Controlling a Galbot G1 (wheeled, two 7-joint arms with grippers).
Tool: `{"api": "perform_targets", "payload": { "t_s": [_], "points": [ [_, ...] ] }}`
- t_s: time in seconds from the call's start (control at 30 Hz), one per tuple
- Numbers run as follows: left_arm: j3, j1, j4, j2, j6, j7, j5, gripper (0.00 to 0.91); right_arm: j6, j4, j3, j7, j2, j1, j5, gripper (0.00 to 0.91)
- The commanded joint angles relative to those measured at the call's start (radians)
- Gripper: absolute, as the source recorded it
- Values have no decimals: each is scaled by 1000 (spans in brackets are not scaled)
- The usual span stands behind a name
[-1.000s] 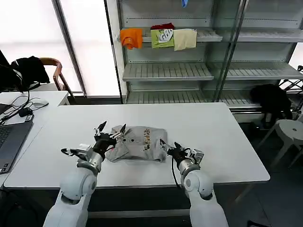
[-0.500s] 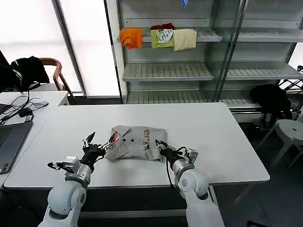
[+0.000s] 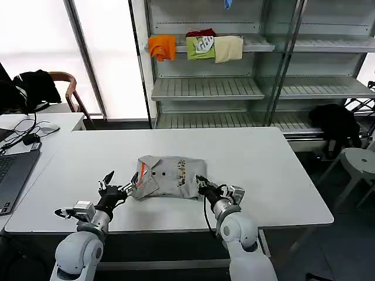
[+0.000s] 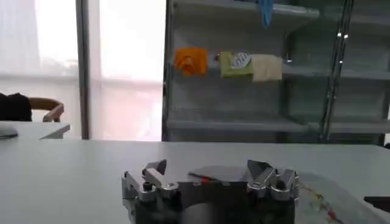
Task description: Fold and organize the clothes.
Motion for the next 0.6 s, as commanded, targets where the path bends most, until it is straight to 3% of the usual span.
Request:
{"api": "perform_targets", "payload": {
  "t_s": [0.03,0.17,0.2,0.23,0.27,0.6],
  "points": [
    [-9,22,-8,2,-3,2,-6,907,-4,-6,-5,-1,27,-3,-170,907],
    [-13,30,-11,5,-4,1,-13,907,-4,-49,-10,1,30,14,-192,907],
    [-14,31,-11,5,-4,1,-15,907,-4,-57,-10,2,34,16,-196,675],
    [-14,31,-11,5,-4,1,-16,907,-4,-68,-10,2,36,19,-199,675],
    [-15,31,-10,5,-3,0,-17,907,-4,-82,-9,-8,44,24,-210,10],
    [-24,29,-1,9,-3,-6,-23,907,-2,-109,-7,-46,49,39,-223,0]
  ]
}}
